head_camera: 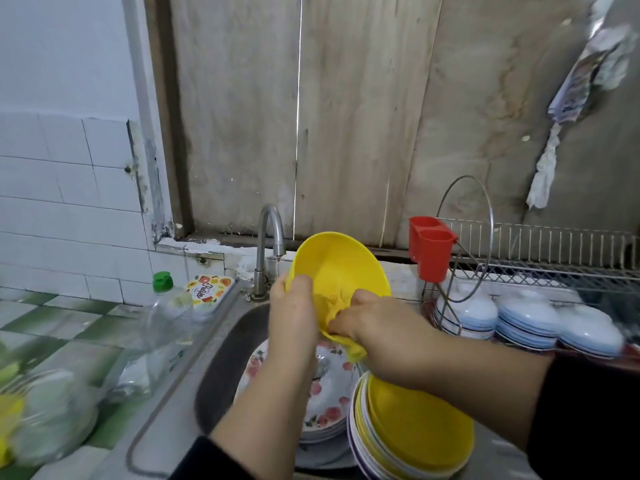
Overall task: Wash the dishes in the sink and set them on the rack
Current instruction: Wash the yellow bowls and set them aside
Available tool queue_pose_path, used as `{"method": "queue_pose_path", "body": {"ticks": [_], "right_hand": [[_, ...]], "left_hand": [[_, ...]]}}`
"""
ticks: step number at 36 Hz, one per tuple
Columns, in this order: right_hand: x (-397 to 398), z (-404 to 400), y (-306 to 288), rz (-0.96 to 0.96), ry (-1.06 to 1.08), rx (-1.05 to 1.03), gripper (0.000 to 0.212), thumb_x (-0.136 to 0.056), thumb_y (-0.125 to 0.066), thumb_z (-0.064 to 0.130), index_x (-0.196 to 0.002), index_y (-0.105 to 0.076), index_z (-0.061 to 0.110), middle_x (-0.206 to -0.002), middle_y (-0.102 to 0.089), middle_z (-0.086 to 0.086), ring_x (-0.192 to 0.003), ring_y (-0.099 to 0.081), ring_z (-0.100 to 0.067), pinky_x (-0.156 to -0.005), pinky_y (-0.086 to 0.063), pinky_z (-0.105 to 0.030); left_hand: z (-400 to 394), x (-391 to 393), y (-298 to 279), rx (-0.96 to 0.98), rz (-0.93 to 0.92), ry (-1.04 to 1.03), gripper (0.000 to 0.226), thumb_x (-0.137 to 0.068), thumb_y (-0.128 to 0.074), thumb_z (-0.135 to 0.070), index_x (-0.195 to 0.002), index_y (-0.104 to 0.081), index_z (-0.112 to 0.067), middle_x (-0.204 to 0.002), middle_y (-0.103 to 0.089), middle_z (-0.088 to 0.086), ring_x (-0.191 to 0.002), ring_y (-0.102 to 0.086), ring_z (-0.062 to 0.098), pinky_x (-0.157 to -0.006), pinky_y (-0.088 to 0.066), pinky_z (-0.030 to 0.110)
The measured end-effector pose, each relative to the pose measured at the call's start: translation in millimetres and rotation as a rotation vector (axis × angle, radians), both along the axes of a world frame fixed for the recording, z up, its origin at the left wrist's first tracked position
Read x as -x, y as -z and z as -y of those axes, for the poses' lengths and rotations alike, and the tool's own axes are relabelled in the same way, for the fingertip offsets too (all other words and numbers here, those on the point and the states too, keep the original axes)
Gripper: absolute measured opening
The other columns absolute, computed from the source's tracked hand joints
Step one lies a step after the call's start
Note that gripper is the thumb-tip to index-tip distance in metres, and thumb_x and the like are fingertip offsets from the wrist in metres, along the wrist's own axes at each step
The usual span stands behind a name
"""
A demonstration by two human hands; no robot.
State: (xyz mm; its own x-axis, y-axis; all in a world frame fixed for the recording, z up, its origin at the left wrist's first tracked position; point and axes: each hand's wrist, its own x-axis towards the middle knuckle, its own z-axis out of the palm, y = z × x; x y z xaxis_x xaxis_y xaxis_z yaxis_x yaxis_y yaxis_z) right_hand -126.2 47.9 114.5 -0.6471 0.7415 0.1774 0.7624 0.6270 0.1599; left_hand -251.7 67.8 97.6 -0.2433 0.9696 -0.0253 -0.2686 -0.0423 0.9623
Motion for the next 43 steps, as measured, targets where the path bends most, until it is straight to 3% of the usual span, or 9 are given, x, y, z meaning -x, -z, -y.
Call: {"method": "queue_pose_path", "body": {"ticks": [3,7,11,15,20,24,28,34,43], "right_hand": [[17,3,6,-0.323,0.141,0.175,0.035,-0.081,-0.061,0.007,-0.071,-0.037,0.030,-0.082,-0.040,0.004,-0.097,-0.047,-0.025,-0.068,-0.045,-0.035],[19,1,8,-0.595,0.126,0.318,0.028,-0.081,-0.070,0.014,-0.067,-0.051,0.029,-0.078,-0.056,-0.005,-0.089,-0.052,-0.022,-0.069,-0.048,-0.035],[19,11,5,-1.300,0.133,0.634,0.027,-0.075,-0.074,0.003,-0.095,-0.066,0.020,-0.088,-0.074,-0.001,-0.079,-0.069,-0.015,-0.069,-0.058,-0.031],[28,17,25,-1.773,0.092,0.988,0.048,-0.065,-0.069,0.015,-0.111,-0.060,0.008,-0.100,-0.073,-0.012,-0.086,-0.070,-0.027,-0.071,-0.059,-0.039],[44,15,49,-2.055,-0.012,1.200,0.099,-0.035,-0.097,0.030,-0.121,-0.057,0.004,-0.118,-0.065,-0.020,-0.103,-0.065,-0.035,-0.079,-0.057,-0.045],[54,20,54,-2.150,0.068,1.231,0.079,-0.037,-0.095,0.028,-0.106,-0.065,0.005,-0.104,-0.071,-0.016,-0.084,-0.071,-0.027,-0.062,-0.060,-0.038],[57,22,55,-2.161,0.350,1.163,0.016,-0.089,-0.056,0.019,-0.100,-0.062,0.009,-0.075,-0.073,-0.007,-0.060,-0.070,-0.018,-0.047,-0.054,-0.025],[51,11,47,-2.079,0.410,0.901,0.018,-0.095,-0.044,0.006,-0.090,-0.062,0.004,-0.084,-0.069,-0.012,-0.084,-0.063,-0.026,-0.090,-0.047,-0.039],[92,25,34,-1.258,0.123,0.447,0.027,-0.079,-0.053,-0.003,-0.074,-0.063,0.022,-0.060,-0.056,0.011,-0.054,-0.049,-0.006,-0.050,-0.040,-0.019]], "left_hand": [[6,1,4,-0.087,0.000,0.026,0.044,-0.091,-0.051,-0.051,-0.127,-0.042,-0.027,-0.099,-0.054,-0.006,-0.091,-0.055,0.015,-0.084,-0.045,0.037],[10,21,6,-0.160,-0.046,0.203,0.105,-0.050,-0.048,-0.094,-0.131,-0.046,-0.027,-0.125,-0.060,-0.004,-0.111,-0.059,0.015,-0.100,-0.045,0.043],[14,42,19,-0.063,0.127,0.217,0.051,-0.085,-0.033,-0.067,-0.092,-0.062,-0.027,-0.079,-0.073,-0.010,-0.089,-0.066,0.010,-0.087,-0.047,0.030],[7,55,51,0.227,0.320,0.216,0.058,-0.096,-0.034,-0.055,-0.124,-0.057,-0.010,-0.117,-0.063,0.010,-0.106,-0.058,0.022,-0.090,-0.044,0.036],[13,57,62,0.272,0.650,0.361,0.054,-0.100,-0.031,-0.049,-0.119,-0.060,-0.008,-0.090,-0.072,0.019,-0.065,-0.070,0.030,-0.069,-0.049,0.036],[14,65,55,0.186,0.760,0.279,0.051,-0.096,-0.034,-0.054,-0.114,-0.062,-0.016,-0.096,-0.070,0.016,-0.082,-0.066,0.033,-0.063,-0.054,0.044],[10,88,54,0.138,0.736,0.180,0.051,-0.092,-0.038,-0.058,-0.120,-0.061,-0.021,-0.116,-0.064,0.017,-0.103,-0.060,0.037,-0.080,-0.050,0.048],[11,105,57,0.011,0.545,-0.069,0.044,-0.086,-0.050,-0.055,-0.113,-0.061,-0.021,-0.108,-0.069,0.011,-0.091,-0.068,0.025,-0.074,-0.054,0.041],[22,89,63,-0.029,0.256,-0.118,0.036,-0.088,-0.060,-0.041,-0.109,-0.062,-0.013,-0.095,-0.069,0.011,-0.081,-0.067,0.024,-0.067,-0.053,0.034]]}}
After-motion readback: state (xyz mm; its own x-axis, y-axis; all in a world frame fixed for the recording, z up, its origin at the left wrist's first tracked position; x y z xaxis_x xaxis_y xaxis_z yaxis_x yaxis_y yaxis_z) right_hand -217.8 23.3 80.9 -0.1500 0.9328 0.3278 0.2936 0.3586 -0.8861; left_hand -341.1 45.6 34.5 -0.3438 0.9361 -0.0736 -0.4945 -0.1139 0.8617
